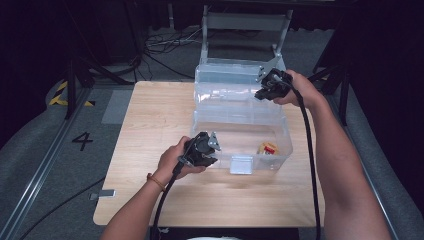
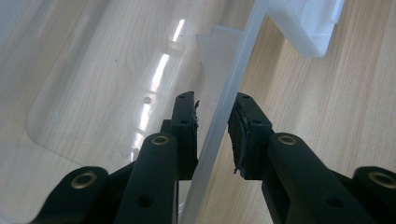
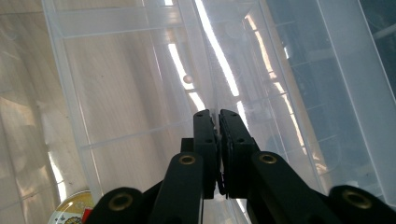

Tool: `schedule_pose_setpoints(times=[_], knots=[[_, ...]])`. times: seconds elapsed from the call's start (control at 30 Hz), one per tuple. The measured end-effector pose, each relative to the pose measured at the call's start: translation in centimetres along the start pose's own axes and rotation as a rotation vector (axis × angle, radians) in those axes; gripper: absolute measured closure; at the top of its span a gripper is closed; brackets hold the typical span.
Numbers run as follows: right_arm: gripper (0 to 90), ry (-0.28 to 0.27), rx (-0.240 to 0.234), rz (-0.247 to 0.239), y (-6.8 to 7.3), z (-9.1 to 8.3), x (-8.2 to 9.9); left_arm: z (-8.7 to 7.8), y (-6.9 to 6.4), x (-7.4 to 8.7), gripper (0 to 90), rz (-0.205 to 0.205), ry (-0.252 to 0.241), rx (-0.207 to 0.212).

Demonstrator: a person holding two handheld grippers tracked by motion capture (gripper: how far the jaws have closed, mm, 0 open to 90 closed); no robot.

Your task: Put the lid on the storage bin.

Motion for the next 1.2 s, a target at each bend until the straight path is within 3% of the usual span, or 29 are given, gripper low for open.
schedule_pose_setpoints(times=[0.17, 0.67, 1.2], knots=[[87.3, 0.007, 0.011, -0.012, 0.3, -0.3, 0.1, 0.0, 0.0, 0.0, 72.7, -0.01, -0.007, -0.004], [87.7, -0.044, -0.019, -0.011, 1.7, -1.5, 0.5, 0.0, 0.0, 0.0, 71.7, -0.015, -0.01, -0.011], [88.2, -0.061, -0.038, -0.055, 3.5, -2.6, 1.1, 0.1, -0.1, 0.0, 70.7, -0.01, -0.013, -0.027]])
Point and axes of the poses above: each handheld gripper's, and its own axes: z roughly forward along the jaws, x roughly out of its underside, y roughly to its left, the point moved 9 cm from there along z, roughly forward along the jaws, and after that the axes turned 14 degrees about z, right-handed, at the moved point
